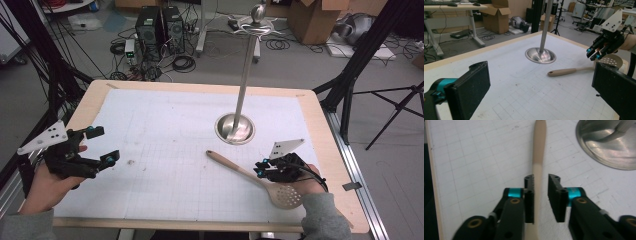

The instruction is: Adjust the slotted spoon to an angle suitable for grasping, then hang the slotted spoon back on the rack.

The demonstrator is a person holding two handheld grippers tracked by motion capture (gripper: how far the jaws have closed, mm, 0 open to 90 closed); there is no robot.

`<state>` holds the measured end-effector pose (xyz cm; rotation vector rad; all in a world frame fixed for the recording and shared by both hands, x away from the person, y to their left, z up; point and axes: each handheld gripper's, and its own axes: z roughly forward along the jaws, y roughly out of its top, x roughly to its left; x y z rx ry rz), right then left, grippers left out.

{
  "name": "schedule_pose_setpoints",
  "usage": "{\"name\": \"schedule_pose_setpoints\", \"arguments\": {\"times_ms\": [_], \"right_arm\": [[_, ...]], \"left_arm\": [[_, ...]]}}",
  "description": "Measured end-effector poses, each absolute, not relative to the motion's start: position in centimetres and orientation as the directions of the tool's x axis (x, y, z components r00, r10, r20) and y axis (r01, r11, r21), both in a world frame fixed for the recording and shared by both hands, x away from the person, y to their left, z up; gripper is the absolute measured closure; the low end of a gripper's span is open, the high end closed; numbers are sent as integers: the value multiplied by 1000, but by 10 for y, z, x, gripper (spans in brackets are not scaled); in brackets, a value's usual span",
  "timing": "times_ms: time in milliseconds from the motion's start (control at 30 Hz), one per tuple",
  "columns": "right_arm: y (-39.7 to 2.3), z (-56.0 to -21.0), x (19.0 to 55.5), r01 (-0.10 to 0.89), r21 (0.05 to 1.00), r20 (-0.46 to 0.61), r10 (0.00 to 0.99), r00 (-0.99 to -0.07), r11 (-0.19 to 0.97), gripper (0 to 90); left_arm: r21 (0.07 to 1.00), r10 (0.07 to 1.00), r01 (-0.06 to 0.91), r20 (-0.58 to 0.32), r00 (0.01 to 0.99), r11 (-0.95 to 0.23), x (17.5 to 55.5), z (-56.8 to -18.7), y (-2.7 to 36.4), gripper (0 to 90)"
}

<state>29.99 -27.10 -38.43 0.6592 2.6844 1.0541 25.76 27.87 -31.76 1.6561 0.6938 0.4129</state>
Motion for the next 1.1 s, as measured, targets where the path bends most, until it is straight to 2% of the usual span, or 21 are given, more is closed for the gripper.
{"name": "schedule_pose_setpoints", "arguments": {"times_ms": [100,500,1100], "right_arm": [[-275,-381,301,347,702,-6,492,-870,622,571],[-271,-377,302,408,700,2,569,-822,587,127],[-267,-388,304,418,663,24,540,-841,621,145]], "left_arm": [[973,649,216,-111,753,-84,258,-318,279,21],[974,650,214,-111,752,-81,257,-317,282,21],[974,650,211,-109,752,-81,256,-317,281,21]]}}
